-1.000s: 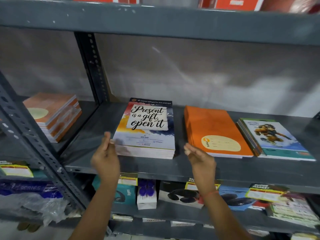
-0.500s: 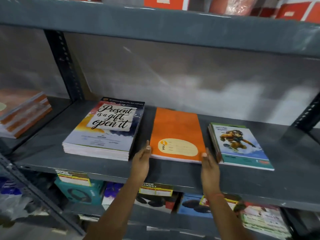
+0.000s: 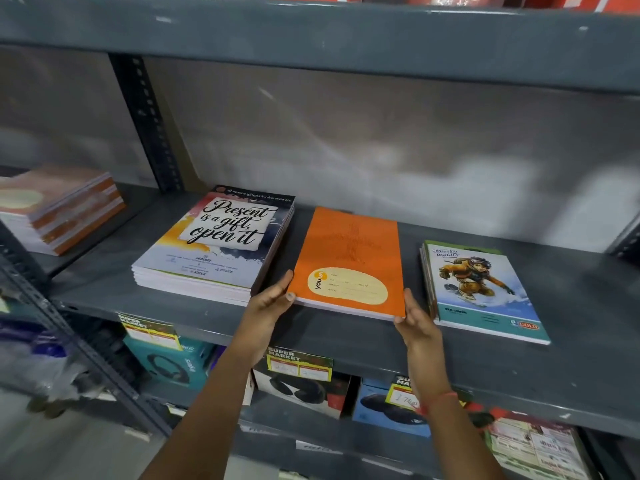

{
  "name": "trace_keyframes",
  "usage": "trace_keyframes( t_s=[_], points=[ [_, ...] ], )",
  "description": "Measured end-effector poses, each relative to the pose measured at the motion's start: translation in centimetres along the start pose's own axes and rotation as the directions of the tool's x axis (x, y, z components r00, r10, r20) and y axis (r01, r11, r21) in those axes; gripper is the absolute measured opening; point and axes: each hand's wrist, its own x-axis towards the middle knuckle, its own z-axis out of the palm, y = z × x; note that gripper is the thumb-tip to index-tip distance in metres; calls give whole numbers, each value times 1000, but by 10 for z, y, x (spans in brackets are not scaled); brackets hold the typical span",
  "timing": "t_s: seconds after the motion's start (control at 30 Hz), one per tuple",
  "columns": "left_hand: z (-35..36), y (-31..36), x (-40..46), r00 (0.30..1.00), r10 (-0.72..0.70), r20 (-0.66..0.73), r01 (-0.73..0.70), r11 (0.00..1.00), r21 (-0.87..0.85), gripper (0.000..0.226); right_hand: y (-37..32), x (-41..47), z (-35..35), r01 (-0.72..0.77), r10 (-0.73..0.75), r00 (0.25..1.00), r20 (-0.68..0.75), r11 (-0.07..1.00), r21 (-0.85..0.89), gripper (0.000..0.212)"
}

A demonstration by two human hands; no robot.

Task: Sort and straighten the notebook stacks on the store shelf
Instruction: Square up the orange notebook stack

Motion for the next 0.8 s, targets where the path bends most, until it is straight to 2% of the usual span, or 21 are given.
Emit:
trace_keyframes(
  t_s=[0.23, 0.47, 0.8],
  points=[
    [9, 3, -3, 997, 44, -67, -42, 998, 38, 46, -2, -2, 5, 18, -21, 999, -47, 998, -58, 49],
    [7, 2, 1, 998, 43, -40, -43, 999, 9, 46, -1, -2, 10, -3, -9, 995, -103, 994, -110, 49],
    [13, -2, 7, 979, 101, -180, -105, 994, -11, 39, 1, 5, 18, 5, -20, 973, -228, 998, -64, 43]
  ],
)
